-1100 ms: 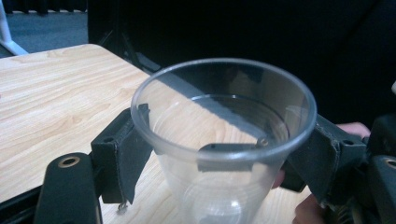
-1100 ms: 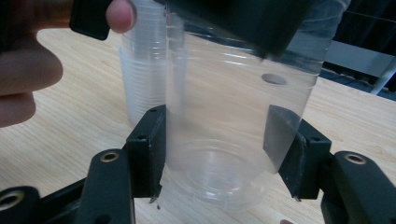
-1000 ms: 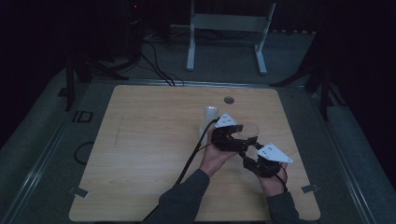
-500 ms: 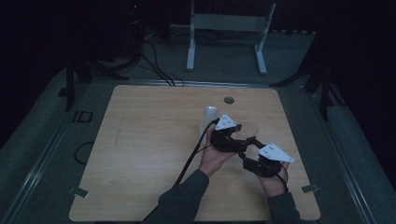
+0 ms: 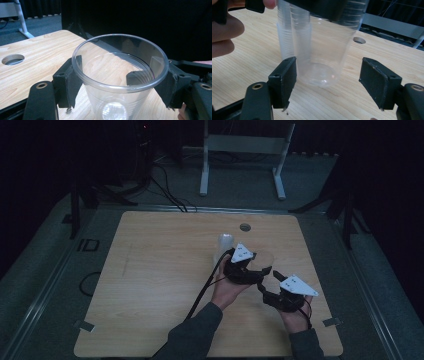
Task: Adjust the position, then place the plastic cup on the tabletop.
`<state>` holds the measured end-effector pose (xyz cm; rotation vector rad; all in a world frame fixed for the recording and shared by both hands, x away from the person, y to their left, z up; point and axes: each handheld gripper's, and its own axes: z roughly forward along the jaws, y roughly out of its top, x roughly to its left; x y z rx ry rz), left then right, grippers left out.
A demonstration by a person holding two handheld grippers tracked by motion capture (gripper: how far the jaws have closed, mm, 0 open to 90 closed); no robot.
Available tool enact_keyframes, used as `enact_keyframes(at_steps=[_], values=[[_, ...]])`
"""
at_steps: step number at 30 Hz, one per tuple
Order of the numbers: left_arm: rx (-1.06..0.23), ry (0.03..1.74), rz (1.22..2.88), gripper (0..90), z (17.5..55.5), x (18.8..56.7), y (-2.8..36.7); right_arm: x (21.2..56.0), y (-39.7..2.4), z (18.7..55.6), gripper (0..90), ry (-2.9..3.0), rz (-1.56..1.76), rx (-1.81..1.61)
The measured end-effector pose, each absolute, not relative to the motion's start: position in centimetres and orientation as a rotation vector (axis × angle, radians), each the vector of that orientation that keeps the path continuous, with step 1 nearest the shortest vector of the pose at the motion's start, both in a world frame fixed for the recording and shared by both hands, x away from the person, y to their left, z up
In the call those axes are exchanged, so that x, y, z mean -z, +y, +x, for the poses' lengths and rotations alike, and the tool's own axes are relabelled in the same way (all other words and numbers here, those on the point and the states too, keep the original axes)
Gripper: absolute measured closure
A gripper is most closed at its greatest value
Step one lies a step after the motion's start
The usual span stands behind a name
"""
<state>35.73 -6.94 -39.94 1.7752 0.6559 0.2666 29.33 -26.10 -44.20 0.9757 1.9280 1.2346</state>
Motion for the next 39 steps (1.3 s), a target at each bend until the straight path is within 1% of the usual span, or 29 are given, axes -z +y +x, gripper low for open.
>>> enact_keyframes(at_steps=[14, 39], values=[[-0.300, 0.652, 1.779, 28.1, 35.4, 40.2, -6.5, 44.2, -27.3, 29.3, 29.9, 1.920, 1.015, -1.229], [-0.322, 0.644, 1.786, 28.4, 34.6, 40.8, -5.4, 44.6, -27.9, 29.6, 34.9, 1.907, 1.068, -1.206]])
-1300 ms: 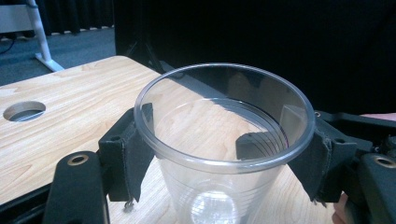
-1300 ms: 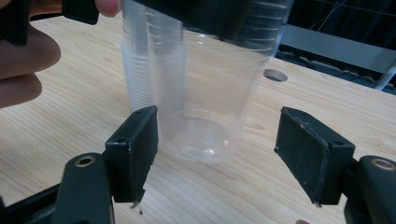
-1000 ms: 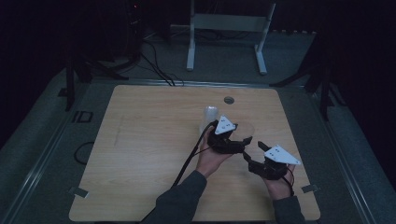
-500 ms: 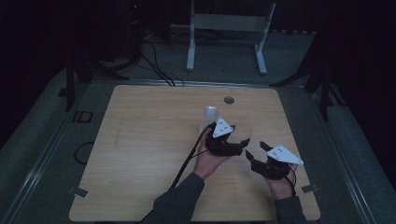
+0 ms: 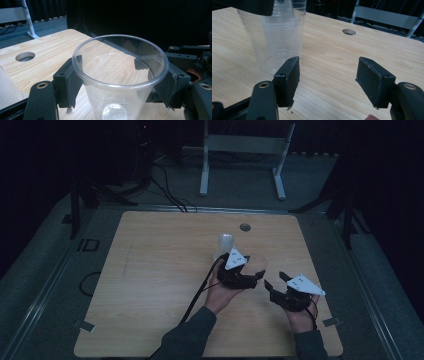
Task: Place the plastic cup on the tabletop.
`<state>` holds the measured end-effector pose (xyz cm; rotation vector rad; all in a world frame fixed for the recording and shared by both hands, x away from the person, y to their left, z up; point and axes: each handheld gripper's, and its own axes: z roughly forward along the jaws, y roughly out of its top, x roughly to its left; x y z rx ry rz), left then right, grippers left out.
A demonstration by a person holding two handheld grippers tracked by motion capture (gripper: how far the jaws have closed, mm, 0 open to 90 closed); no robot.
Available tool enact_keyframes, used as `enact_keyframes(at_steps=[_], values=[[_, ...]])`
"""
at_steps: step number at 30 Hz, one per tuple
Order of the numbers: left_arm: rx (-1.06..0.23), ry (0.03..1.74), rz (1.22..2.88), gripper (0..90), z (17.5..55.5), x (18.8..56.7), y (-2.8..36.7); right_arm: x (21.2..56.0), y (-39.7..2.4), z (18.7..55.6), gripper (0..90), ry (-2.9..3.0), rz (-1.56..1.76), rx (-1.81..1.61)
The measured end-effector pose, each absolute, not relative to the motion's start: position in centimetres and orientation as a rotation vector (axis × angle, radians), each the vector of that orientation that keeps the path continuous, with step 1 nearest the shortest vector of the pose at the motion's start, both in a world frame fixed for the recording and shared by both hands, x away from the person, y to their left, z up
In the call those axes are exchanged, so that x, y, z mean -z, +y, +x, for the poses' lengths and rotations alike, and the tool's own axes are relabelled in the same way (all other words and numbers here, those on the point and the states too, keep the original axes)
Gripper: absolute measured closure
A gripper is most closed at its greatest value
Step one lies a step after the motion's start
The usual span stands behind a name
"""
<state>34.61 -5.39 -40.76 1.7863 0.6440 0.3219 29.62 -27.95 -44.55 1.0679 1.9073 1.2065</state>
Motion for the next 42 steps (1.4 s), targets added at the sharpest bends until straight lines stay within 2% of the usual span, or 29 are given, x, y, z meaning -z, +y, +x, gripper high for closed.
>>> enact_keyframes(at_steps=[42], values=[[-0.354, 0.624, 1.777, 28.8, 34.0, 41.8, -4.3, 44.9, -28.2, 29.8, 35.2, 1.918, 1.092, -1.194]])
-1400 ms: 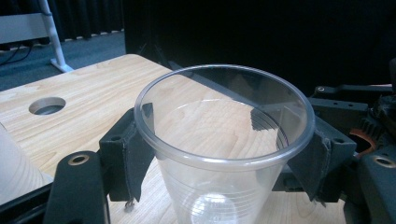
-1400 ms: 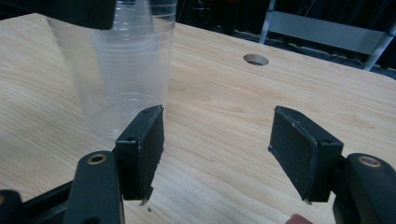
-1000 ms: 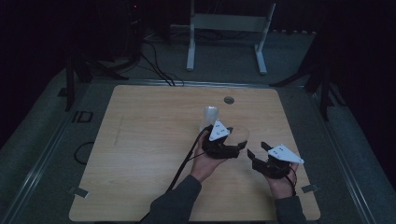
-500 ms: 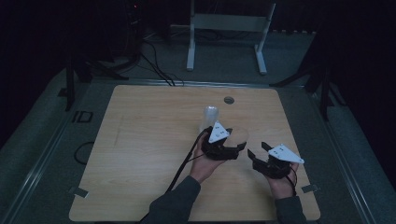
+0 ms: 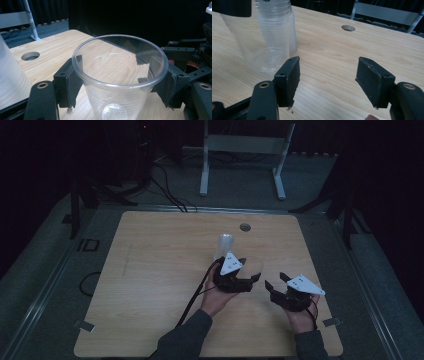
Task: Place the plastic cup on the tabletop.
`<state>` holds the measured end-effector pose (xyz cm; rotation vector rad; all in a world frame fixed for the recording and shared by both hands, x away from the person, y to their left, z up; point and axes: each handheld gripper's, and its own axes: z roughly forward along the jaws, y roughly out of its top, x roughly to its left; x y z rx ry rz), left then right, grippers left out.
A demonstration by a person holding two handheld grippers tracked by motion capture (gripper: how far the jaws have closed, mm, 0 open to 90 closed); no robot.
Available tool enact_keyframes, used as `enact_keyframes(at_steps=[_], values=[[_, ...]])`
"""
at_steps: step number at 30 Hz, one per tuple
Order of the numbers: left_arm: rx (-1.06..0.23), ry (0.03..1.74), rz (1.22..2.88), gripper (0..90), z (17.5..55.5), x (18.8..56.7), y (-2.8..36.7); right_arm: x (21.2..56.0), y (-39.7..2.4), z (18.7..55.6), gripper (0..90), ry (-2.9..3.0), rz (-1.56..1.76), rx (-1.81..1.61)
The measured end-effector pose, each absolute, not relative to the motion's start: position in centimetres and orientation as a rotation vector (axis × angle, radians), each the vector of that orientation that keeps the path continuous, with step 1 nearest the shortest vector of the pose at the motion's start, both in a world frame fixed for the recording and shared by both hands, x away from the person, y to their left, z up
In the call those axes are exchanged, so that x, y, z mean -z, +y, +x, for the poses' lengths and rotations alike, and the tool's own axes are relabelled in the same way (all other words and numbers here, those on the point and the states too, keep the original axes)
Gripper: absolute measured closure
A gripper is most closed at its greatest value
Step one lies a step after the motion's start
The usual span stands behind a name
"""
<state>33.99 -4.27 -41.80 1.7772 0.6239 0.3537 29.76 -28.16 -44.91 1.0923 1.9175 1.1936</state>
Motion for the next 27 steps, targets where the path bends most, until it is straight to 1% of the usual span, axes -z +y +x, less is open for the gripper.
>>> enact_keyframes(at_steps=[27], values=[[-0.360, 0.608, 1.769, 28.8, 33.9, 43.4, -3.2, 45.0, -28.1, 29.8, 35.3, 1.927, 1.088, -1.185]])
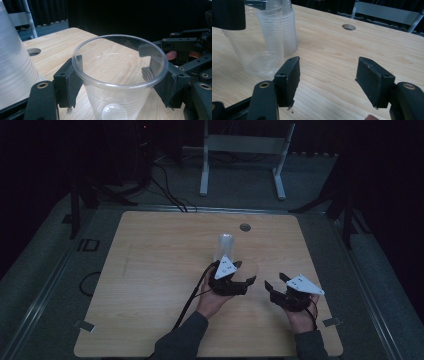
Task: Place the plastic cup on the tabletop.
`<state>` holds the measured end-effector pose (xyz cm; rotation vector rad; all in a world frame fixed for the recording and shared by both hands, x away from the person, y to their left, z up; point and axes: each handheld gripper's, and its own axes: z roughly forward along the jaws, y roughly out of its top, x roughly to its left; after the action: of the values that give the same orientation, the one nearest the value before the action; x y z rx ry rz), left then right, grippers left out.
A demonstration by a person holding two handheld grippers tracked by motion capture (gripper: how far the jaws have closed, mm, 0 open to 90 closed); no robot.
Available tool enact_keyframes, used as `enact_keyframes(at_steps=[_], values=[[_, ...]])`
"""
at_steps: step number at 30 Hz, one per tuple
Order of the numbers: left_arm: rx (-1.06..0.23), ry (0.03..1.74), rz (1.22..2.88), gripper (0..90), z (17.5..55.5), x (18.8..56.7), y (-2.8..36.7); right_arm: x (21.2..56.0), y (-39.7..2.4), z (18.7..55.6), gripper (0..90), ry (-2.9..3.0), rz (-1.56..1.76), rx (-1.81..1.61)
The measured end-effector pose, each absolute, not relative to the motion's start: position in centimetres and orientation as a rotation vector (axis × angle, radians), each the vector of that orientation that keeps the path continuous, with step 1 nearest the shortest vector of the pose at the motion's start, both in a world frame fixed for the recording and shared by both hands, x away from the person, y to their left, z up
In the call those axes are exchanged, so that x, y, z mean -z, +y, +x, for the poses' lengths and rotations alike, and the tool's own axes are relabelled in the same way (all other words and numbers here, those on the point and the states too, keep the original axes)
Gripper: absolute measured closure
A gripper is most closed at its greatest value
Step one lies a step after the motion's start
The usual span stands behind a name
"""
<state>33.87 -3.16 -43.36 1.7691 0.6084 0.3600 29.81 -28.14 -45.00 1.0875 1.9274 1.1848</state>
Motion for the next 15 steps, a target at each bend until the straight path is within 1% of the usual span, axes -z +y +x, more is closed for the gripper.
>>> enact_keyframes(at_steps=[15], values=[[-0.395, 0.629, 1.773, 28.8, 34.08, 43.78, -2.19, 45.04, -28.16, 29.82, 35.4, 1.929, 1.088, -1.183]])
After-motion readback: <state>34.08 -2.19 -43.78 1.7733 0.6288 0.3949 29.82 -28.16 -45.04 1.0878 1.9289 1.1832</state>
